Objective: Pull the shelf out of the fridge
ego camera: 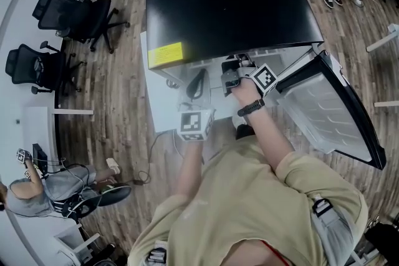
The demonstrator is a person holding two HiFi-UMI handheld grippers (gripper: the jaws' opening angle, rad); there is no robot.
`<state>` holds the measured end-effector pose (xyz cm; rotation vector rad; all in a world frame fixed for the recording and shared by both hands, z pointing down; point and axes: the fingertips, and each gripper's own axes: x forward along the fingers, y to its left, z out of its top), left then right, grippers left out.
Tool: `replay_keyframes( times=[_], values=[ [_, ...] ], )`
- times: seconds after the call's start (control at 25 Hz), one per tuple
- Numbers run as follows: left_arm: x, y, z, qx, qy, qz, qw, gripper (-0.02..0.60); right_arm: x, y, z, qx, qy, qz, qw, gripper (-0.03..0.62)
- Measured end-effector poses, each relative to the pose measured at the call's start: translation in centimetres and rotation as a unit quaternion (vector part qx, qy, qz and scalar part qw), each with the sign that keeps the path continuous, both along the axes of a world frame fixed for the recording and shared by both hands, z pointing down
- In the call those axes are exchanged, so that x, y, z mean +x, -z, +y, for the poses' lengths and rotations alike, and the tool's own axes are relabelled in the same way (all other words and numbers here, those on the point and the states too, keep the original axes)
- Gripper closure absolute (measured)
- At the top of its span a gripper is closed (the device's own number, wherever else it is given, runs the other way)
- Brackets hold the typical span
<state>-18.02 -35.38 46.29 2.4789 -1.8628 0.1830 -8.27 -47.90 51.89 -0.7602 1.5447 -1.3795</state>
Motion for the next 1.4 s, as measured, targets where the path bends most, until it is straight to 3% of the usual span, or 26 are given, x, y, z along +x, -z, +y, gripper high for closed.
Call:
replay_keyframes(
  times=[0.48,1.4],
  values=[
    [0.6,1.2,1.3,0.011,0.005,0.008,0.9999,0.581,0.4,-0.2,0.5,-0.063,-0.026,-0.023,0.997,0.56],
    [1.3,2.2,5.2,0.023,0.016,0.029,0.9992,0.581,1.5,-1.6,5.1,-0.068,0.006,-0.036,0.997,0.559]
  ],
)
